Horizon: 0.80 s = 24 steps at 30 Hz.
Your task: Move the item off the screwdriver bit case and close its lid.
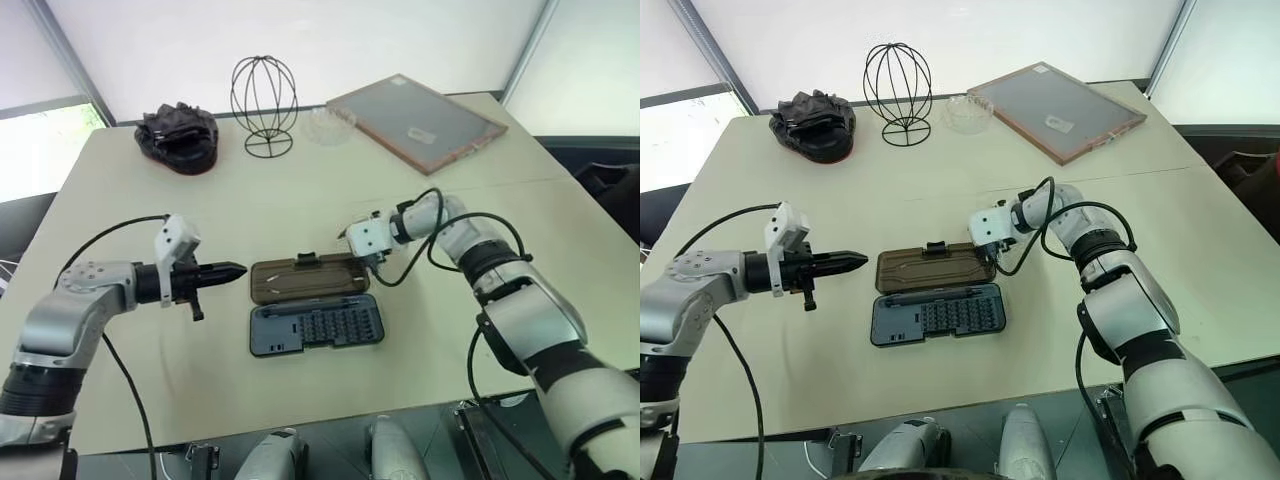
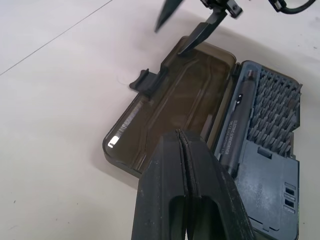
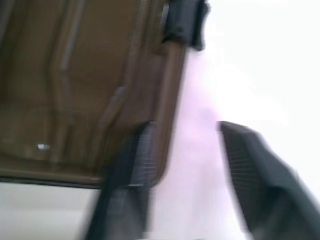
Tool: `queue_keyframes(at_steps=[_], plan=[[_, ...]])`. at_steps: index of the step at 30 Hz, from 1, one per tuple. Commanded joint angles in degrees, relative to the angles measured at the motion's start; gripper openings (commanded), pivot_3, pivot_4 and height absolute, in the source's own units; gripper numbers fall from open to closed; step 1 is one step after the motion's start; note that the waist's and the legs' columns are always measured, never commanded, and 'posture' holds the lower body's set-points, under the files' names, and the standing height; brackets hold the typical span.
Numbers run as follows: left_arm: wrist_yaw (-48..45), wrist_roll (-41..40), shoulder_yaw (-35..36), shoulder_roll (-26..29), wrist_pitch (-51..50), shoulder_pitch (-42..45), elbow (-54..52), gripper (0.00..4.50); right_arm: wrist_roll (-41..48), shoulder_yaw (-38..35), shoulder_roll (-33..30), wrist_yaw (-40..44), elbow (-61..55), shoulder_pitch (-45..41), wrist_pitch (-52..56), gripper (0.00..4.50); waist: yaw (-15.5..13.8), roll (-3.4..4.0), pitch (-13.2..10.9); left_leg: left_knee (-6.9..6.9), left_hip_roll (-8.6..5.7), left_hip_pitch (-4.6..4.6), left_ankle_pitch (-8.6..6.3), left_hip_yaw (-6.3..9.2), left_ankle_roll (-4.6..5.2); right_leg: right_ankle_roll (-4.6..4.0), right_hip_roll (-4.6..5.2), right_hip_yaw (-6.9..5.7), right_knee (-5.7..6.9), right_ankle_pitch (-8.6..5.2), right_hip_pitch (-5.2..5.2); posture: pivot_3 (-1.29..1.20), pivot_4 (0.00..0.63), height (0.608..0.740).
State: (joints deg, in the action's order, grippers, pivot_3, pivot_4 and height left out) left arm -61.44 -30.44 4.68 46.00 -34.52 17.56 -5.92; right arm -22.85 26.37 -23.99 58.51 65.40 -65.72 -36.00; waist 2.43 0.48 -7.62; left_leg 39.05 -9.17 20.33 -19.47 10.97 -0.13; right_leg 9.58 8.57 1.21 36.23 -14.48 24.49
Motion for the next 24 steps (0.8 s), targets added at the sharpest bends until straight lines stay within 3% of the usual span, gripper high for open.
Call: queue_keyframes(at_steps=[1, 5, 7, 11, 15, 24], plan=[[0.41, -1.29, 0.95, -0.27, -0.55, -0.4, -3.05, 0.0, 0.13, -0.39, -1.81, 3.81, -0.85, 1.54, 4.87, 4.37, -0.08, -0.01, 0.0, 0.0, 0.0, 0.0, 0.0, 0.01, 0.0, 0.0, 0.0, 0.0, 0.0, 0.0, 0.0, 0.0, 0.15, 0.74], [1.45, -4.3, 1.19, -1.18, -3.28, -2.33, -9.28, 0.0, 11.06, -8.4, -3.39, 11.23, -16.2, 5.08, 19.83, 4.37, -0.43, -0.02, -0.07, 0.0, -0.01, 0.17, 0.0, 0.09, 0.01, 0.0, 0.01, 0.0, -0.03, 0.0, 0.06, 0.0, 0.15, 0.74], [1.99, -6.27, 0.89, -1.47, -5.32, -3.74, -13.08, 0.0, 17.53, -12.06, -4.74, 14.71, -29.82, 9.57, 31.08, 4.37, -0.37, 0.04, -0.13, -0.01, -0.01, 0.34, -0.01, 0.11, 0.01, 0.0, 0.01, 0.0, -0.02, 0.0, 0.21, 0.0, 0.15, 0.74], [2.02, -7.3, -1.45, -1.13, -6.97, -6.6, -18.36, 0.0, 23.65, -15.19, -7.06, 16.1, -48.53, 16.32, 46.44, 4.37, 0.22, 0.07, -0.15, 0.09, 0.01, 1.01, 0.0, 0.01, 0.01, 0.0, 0.04, 0.02, 0.02, 0.0, 0.89, 0.0, 0.15, 0.74], [1.9, -2.41, -6.34, -0.96, -3.61, -7.83, -17.28, 0.0, 24.51, -15.08, -7.81, 14.12, -53.84, 18.87, 51.45, 4.37, 0.06, 0.08, -0.15, 0.08, 0.05, 1.01, 0.0, -0.11, 0.01, 0.01, 0.04, 0.03, 0.0, 0.0, 0.92, 0.0, 0.15, 0.74], [-0.07, 8.43, -13.7, -0.41, 6.8, -9.0, -9.07, 0.0, 25.0, -14.01, -6.36, 10.83, -52.29, 18.84, 52.91, 4.37, -0.48, 0.07, -0.17, 0.11, 0.03, 1.02, 0.0, -0.15, 0.01, 0.0, 0.08, 0.03, -0.03, 0.01, 0.9, 0.0, 0.15, 0.74]])
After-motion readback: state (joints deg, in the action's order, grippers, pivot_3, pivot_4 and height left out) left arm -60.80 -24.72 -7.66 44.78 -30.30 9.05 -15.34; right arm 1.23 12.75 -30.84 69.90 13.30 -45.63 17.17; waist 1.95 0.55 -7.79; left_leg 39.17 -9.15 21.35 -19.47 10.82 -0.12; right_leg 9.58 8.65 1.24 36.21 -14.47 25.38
